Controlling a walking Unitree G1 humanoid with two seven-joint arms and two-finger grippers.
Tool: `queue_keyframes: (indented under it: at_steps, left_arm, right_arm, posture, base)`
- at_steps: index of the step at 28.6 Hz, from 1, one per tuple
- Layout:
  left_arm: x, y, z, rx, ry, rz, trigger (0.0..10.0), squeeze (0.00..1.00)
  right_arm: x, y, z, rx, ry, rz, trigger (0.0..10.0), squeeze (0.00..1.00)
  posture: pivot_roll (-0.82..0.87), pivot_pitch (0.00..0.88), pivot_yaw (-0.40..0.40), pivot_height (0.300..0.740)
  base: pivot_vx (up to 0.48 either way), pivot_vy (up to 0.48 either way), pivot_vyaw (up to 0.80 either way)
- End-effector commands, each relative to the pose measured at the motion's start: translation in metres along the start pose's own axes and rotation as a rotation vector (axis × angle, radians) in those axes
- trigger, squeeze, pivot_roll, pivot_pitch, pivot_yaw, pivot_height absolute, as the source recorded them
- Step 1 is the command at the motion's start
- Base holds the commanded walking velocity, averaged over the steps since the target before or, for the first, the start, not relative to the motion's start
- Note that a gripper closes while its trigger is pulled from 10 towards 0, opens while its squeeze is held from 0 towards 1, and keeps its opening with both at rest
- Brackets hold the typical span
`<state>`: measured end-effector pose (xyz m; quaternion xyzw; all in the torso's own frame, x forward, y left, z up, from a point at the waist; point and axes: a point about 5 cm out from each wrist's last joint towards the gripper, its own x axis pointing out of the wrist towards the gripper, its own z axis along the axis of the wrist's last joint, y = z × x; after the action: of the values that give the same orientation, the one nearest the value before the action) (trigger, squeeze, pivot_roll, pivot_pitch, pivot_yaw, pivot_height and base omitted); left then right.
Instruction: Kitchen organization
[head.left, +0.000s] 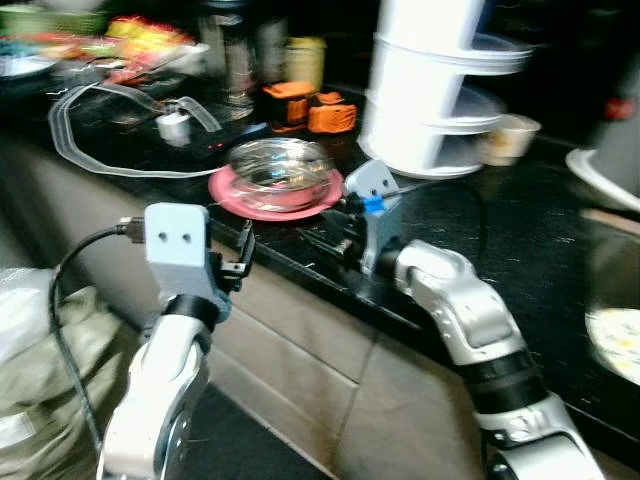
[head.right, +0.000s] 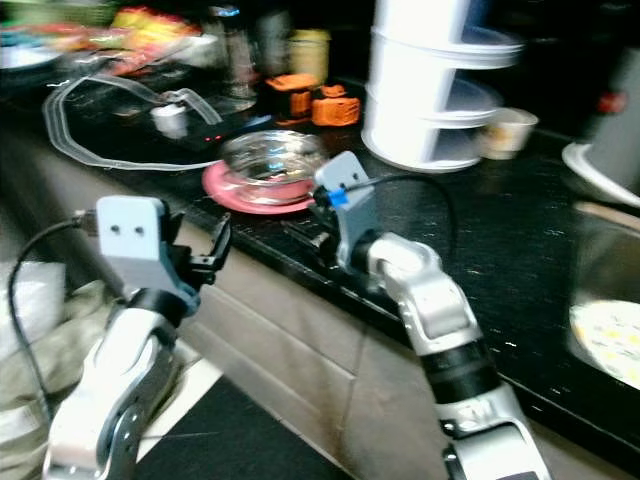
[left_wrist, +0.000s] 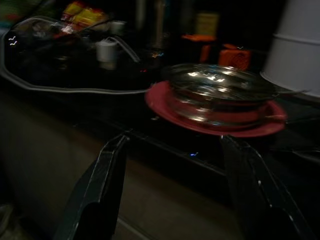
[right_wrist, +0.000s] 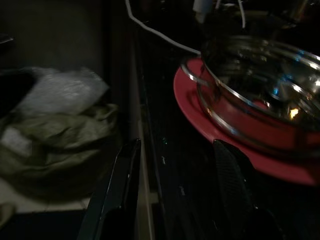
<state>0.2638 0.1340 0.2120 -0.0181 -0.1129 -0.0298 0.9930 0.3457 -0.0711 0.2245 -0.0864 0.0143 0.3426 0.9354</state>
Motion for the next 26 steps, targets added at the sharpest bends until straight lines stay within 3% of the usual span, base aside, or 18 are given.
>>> queue_keyframes:
  at_steps: [1, 9, 11, 12, 16, 23, 26]
  left_arm:
    - [0.0, 0.002, -0.004, 0.017, 0.018, 0.014, 10.0, 0.0]
    - [0.0, 0.005, -0.005, 0.011, 0.024, 0.027, 10.0, 0.0]
    - [0.0, 0.005, -0.005, 0.008, 0.023, 0.027, 10.0, 0.0]
    - [0.001, 0.004, -0.005, 0.005, 0.021, 0.025, 10.0, 0.0]
    - [0.002, 0.002, -0.004, -0.001, 0.017, 0.018, 10.0, 0.0]
    - [0.002, -0.001, -0.003, -0.014, 0.015, 0.013, 10.0, 0.0]
    - [0.002, -0.001, -0.003, -0.016, 0.016, 0.011, 10.0, 0.0]
  right_arm:
    - [0.001, -0.009, -0.006, 0.019, 0.065, -0.091, 10.0, 0.0]
    - [0.005, -0.017, -0.01, -0.001, 0.123, -0.212, 10.0, 0.0]
    - [0.005, -0.026, -0.014, 0.009, 0.165, -0.31, 10.0, 0.0]
    - [0.007, -0.035, -0.017, 0.0, 0.231, -0.425, 10.0, 0.0]
    - [0.01, -0.039, -0.022, 0.002, 0.288, -0.466, 10.0, 0.0]
    - [0.009, -0.057, -0.032, 0.118, 0.42, -0.572, 10.0, 0.0]
    - [0.008, -0.062, -0.032, 0.133, 0.421, -0.596, 10.0, 0.0]
  posture:
    - [0.04, 0.0, -0.091, 0.74]
    - [0.05, 0.0, -0.098, 0.74]
    - [0.05, 0.0, -0.099, 0.74]
    - [0.05, 0.0, -0.099, 0.74]
    - [0.05, 0.0, -0.1, 0.74]
    - [0.05, 0.0, -0.108, 0.74]
    - [0.05, 0.0, -0.11, 0.74]
  base:
    - [0.0, 0.0, 0.0]
    - [0.0, 0.0, 0.0]
    - [0.0, 0.0, 0.0]
    - [0.0, 0.0, 0.0]
    - [0.0, 0.0, 0.0]
    - [0.0, 0.0, 0.0]
    - [0.0, 0.0, 0.0]
